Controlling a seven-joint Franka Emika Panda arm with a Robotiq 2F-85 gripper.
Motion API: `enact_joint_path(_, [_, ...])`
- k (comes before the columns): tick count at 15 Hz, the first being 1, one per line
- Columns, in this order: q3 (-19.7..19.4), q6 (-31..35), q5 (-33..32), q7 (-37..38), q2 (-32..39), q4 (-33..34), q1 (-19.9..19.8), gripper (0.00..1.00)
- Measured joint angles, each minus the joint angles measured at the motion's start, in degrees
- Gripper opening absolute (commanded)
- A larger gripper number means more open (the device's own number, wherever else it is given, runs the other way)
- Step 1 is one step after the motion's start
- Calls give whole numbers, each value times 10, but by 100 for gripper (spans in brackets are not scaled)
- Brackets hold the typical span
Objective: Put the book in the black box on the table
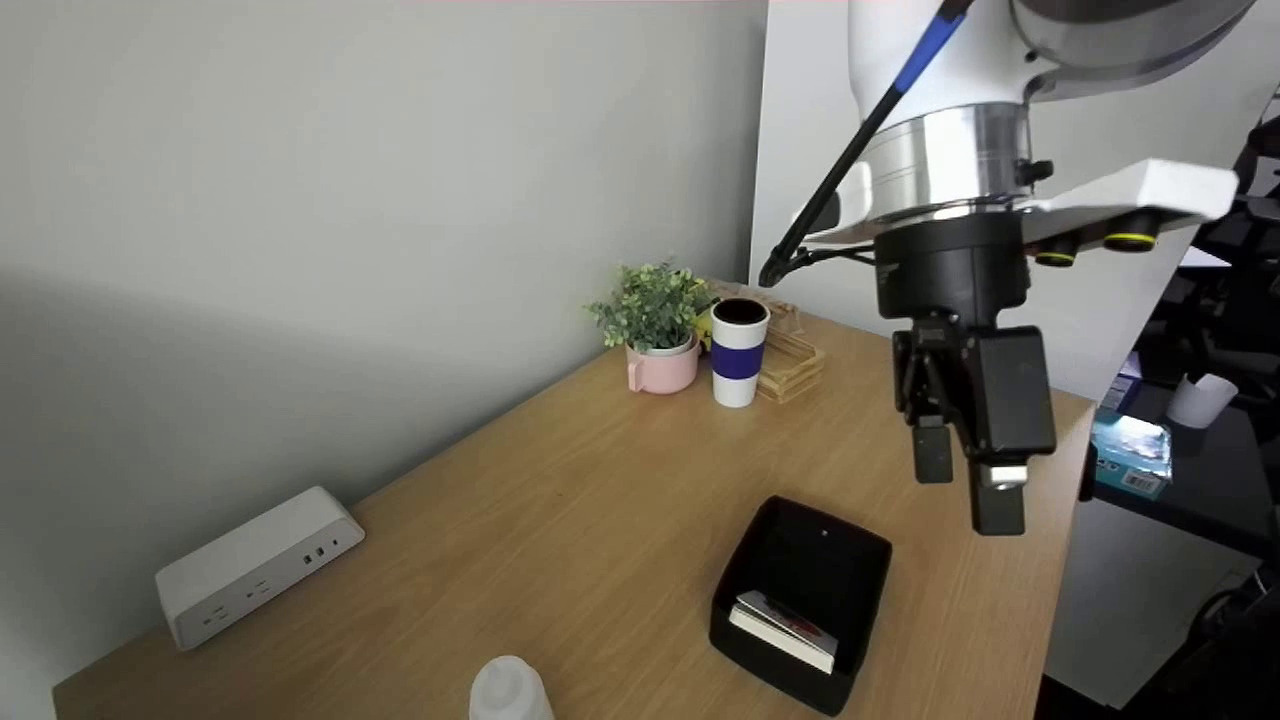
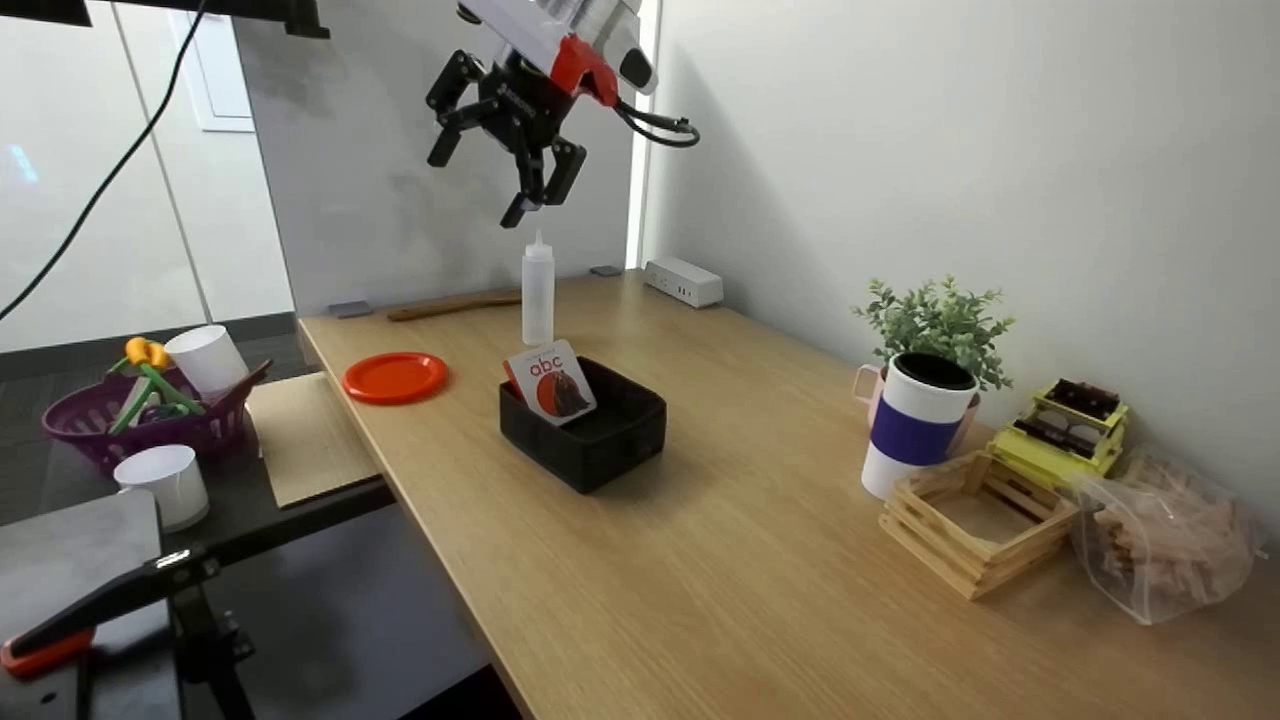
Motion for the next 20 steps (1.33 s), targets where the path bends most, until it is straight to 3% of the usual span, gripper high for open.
enact_joint_path(8, [33, 0, -40, 123, 151, 126, 3, 100])
enact_joint_path(14, [35, 4, -41, 132, 153, 127, 2, 100])
enact_joint_path(20, [28, 87, -97, 301, 169, 127, 20, 100])
